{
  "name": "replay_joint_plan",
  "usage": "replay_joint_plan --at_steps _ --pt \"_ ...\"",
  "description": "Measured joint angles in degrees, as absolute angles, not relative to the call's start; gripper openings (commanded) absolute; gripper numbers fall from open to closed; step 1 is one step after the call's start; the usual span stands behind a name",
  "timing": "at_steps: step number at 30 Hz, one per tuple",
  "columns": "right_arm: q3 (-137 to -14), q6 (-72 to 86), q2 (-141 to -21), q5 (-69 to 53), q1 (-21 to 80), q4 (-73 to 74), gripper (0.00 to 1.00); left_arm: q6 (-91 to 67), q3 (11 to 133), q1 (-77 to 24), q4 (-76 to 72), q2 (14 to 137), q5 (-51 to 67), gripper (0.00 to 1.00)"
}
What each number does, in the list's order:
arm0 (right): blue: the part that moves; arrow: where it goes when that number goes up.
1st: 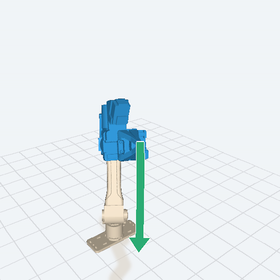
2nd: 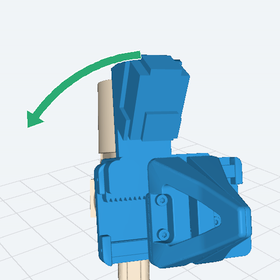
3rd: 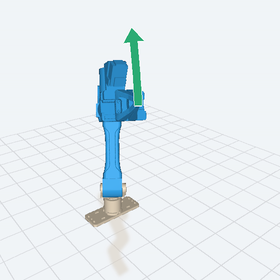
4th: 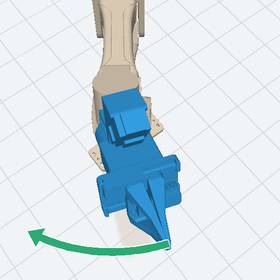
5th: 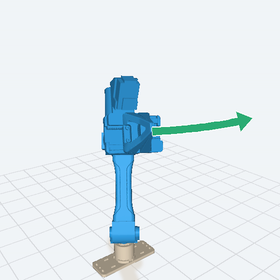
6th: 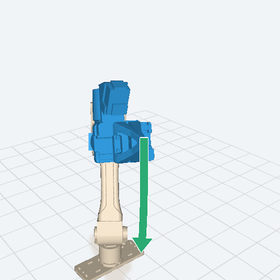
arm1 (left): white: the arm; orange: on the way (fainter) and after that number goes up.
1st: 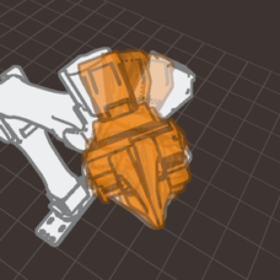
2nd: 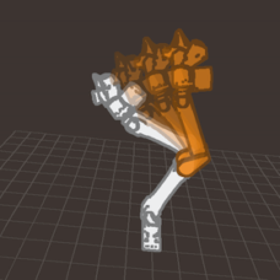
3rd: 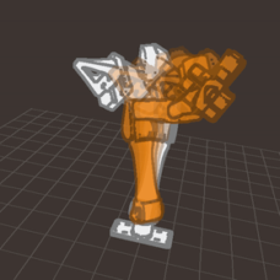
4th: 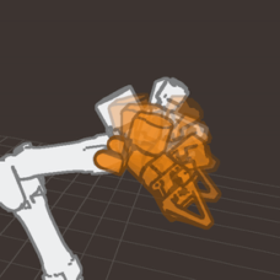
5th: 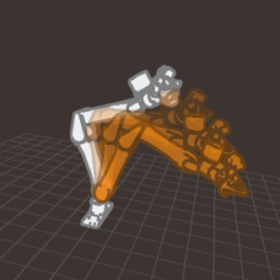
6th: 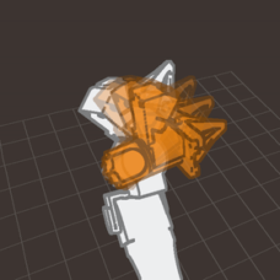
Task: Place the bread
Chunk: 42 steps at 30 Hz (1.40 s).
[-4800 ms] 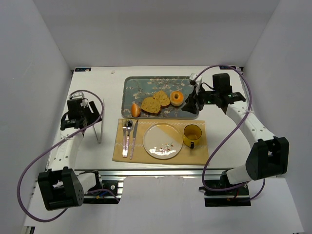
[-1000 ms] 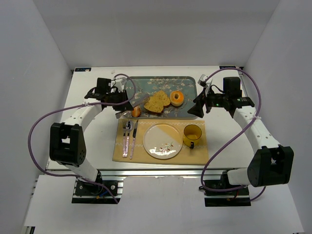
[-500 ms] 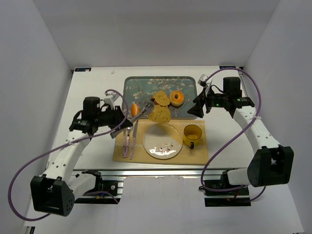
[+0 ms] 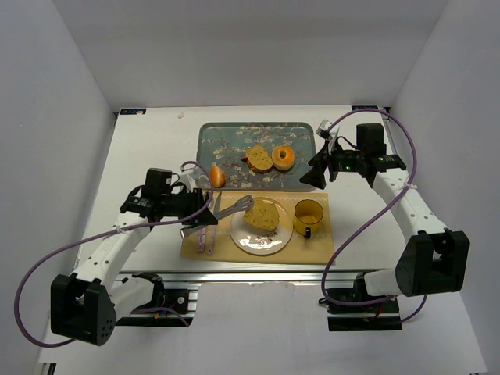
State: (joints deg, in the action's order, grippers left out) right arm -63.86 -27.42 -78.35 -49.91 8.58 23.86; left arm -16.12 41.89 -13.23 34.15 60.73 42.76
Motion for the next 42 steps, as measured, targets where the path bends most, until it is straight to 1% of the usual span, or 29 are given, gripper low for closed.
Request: replay_joint_plan --at_steps 8,13,19,25,33,42 --pt "-63.86 -27.42 -78.35 -49.89 8.38 23.86 0.80 -14.44 42.92 -14.72 36.45 63.92 40.12 0.51" --pt "-63.86 -27.42 -78.35 -49.89 8.10 23.86 0.80 -14.13 47.13 -14.74 37.36 64.25 36.77 0.50" --pt "-63.86 -27.42 -78.35 -49.91 7.97 23.86 0.80 -15.42 51.79 -14.74 34.65 66.50 32.97 0.46" --pt "-63.86 -27.42 -78.35 -49.91 7.97 23.86 0.80 -19.46 58.74 -14.74 29.52 77.49 28.40 0.46" --pt "-63.86 -27.42 -78.35 -49.89 7.92 23.86 0.80 -21.30 73.63 -14.74 27.79 94.24 23.31 0.47" --pt "-63.83 -27.42 -77.84 -49.91 7.62 23.83 0.80 -19.99 77.49 -14.74 28.27 102.94 23.05 0.48"
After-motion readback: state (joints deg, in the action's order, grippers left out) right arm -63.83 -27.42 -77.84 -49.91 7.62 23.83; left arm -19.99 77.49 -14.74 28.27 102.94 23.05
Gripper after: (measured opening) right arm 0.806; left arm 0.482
